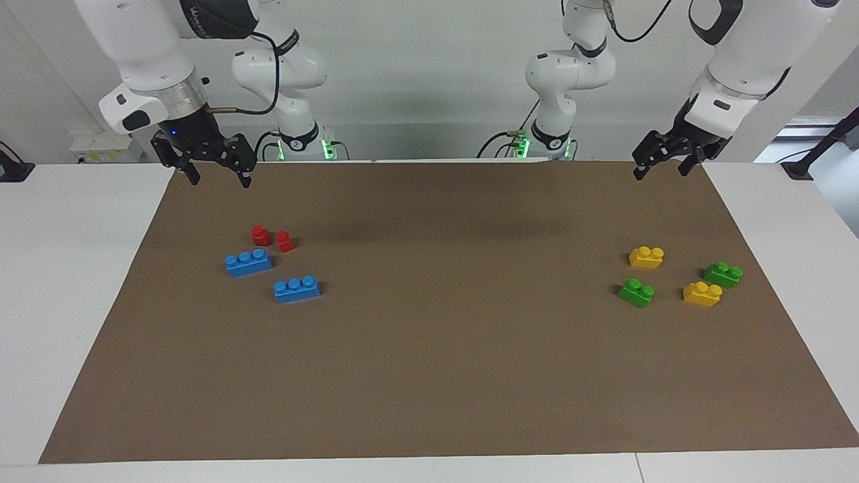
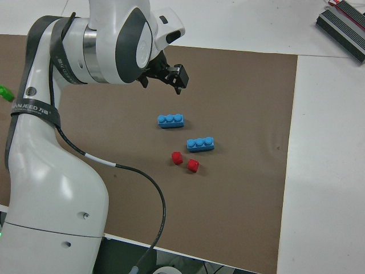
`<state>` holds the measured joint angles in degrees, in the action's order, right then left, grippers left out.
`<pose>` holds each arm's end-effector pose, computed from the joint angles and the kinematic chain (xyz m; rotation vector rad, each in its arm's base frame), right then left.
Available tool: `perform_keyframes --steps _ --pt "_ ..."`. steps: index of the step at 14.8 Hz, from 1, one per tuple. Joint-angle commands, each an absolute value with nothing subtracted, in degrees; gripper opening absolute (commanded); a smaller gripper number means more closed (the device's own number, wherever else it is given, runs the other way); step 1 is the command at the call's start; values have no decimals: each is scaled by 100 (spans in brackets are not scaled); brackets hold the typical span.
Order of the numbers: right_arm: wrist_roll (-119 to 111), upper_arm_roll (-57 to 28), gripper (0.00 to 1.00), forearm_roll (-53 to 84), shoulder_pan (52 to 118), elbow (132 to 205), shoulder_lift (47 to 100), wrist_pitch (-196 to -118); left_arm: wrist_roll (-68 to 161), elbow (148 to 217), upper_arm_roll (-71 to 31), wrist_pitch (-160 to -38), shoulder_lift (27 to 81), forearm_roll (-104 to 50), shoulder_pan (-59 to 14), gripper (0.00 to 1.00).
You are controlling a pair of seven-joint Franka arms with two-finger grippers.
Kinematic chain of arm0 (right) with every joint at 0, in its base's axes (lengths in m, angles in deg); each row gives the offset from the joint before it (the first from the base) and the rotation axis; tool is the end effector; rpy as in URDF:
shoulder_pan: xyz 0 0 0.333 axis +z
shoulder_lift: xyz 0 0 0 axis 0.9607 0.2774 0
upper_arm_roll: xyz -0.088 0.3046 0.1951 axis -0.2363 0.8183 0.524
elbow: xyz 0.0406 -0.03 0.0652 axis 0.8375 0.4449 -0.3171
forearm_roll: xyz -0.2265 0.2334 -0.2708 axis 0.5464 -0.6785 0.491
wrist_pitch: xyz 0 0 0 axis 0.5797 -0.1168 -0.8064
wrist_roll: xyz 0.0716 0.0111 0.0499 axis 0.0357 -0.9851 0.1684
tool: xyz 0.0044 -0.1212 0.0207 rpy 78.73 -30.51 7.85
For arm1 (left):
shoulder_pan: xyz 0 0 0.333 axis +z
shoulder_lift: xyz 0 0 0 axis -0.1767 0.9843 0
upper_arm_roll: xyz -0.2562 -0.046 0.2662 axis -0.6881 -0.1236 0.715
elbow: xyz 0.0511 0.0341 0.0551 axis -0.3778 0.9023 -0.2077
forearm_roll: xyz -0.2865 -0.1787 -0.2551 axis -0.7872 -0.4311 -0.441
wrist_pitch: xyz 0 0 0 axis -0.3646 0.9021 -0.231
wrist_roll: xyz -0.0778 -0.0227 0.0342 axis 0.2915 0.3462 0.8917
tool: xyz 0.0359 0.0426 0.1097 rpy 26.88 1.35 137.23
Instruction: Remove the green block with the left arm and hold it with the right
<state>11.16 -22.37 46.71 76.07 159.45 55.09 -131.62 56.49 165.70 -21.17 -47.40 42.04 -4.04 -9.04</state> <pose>0.5669 0.0157 0.6596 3.1344 -0.1472 0.0169 0.5629 -0.0335 0.6666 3.1023 0.0810 -0.0794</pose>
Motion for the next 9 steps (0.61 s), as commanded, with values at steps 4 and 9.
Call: perform_keyframes --steps 4,9 --pt "938 -2195 100 4757 7372 15990 5427 -13091 6028 16596 -2123 -4579 4111 -294 -895 100" --pt "956 -2186 100 4766 7424 16035 5418 -13136 6028 16596 -2123 -4578 4102 -294 -895 100"
